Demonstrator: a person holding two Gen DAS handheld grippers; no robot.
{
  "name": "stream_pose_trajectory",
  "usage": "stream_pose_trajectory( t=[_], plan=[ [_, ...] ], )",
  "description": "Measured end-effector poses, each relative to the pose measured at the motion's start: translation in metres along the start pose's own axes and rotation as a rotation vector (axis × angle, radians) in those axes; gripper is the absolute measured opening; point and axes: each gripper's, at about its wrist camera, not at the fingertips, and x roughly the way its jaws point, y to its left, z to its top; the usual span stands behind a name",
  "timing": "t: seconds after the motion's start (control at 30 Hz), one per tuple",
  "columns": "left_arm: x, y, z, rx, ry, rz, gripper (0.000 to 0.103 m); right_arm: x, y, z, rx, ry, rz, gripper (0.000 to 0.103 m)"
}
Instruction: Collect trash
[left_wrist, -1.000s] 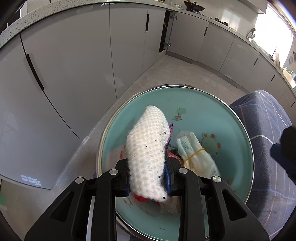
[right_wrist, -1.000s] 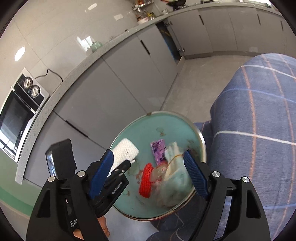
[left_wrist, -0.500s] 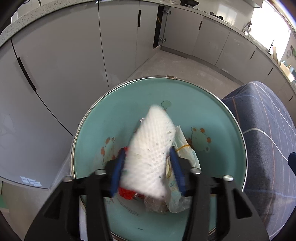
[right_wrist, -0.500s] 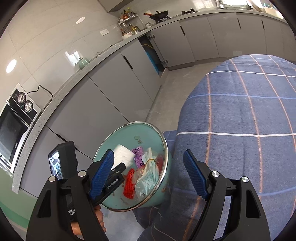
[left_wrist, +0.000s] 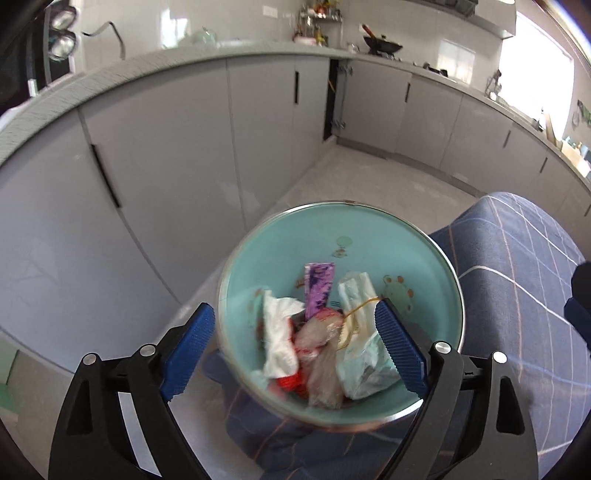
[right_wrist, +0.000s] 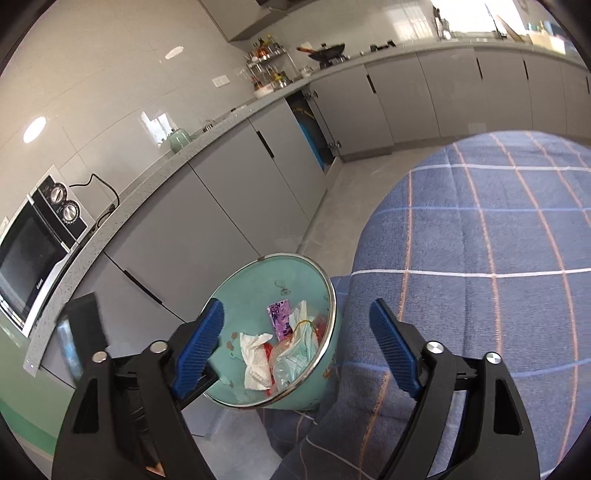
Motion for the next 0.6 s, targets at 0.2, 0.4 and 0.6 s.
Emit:
stream_pose_trajectory(
  t=[0.2, 0.4, 0.6],
  plan=[
    [-0.039, 0.014, -0.02, -0.016, -0.032, 0.061, 0.089, -0.023, 0.009, -0.017, -0.045, -0.024, -0.007, 0.085],
    [-0.082, 0.025, -0.041, -0.02, -0.082, 0.095, 0.091, -0.056, 0.02, -0.035, -0.108, -0.074, -0.021, 0.091],
    [-0.134, 0.027, -0.055, -0.013, -0.187, 0.127, 0.094, -0.098, 0.03, -0.049, -0.156, -0.167, -0.032, 0.095]
  ],
)
